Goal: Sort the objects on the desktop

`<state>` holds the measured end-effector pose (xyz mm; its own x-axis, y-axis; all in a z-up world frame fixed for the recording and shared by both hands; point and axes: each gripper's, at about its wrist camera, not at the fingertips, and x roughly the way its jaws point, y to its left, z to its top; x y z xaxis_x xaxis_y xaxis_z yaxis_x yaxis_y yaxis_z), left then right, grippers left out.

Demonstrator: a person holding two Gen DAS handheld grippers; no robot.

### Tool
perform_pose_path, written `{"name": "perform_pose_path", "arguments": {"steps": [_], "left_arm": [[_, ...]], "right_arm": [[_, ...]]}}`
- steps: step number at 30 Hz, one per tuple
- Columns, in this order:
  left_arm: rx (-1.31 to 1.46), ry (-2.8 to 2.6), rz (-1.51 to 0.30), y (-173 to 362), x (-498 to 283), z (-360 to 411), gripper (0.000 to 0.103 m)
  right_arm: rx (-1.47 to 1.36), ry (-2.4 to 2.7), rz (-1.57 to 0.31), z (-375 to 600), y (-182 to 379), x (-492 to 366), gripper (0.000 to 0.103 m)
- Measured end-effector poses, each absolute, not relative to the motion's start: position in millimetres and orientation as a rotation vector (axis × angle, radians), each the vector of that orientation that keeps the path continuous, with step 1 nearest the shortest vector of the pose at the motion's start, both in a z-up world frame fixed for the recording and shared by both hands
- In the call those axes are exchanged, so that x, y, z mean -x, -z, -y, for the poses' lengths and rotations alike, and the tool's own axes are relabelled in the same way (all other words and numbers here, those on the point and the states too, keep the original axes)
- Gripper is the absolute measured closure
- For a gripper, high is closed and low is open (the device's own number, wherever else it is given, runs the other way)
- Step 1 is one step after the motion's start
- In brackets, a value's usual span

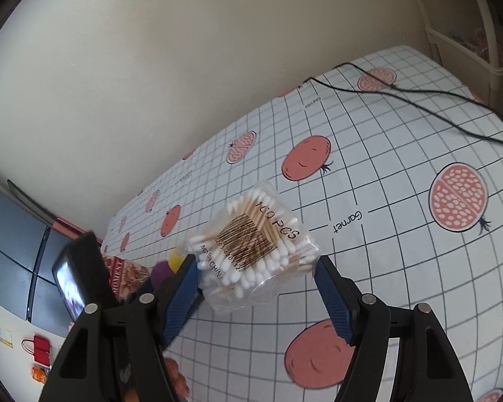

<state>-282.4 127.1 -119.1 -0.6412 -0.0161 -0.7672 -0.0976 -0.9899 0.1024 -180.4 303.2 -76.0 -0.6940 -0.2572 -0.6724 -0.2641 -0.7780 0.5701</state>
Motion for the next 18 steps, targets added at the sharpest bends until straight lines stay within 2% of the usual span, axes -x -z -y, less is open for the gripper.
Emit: {"name": "perform_pose_path", "arguments": {"steps": [5, 9, 18], "left_arm": [[1.322, -2.819, -0.114, 102, 253, -120, 0.030], [1.306, -2.827, -0.024, 82, 226, -115, 0.030], [1.172, -2.849, 0.215, 29, 174, -97, 0.030]], "right_arm": [[1.206, -2.734, -0.927, -293, 44, 159, 0.030], [1.135, -2.771, -0.945, -292, 16, 142, 0.030], [0.928, -2.857, -0.832, -286, -51, 99, 0.030]]}}
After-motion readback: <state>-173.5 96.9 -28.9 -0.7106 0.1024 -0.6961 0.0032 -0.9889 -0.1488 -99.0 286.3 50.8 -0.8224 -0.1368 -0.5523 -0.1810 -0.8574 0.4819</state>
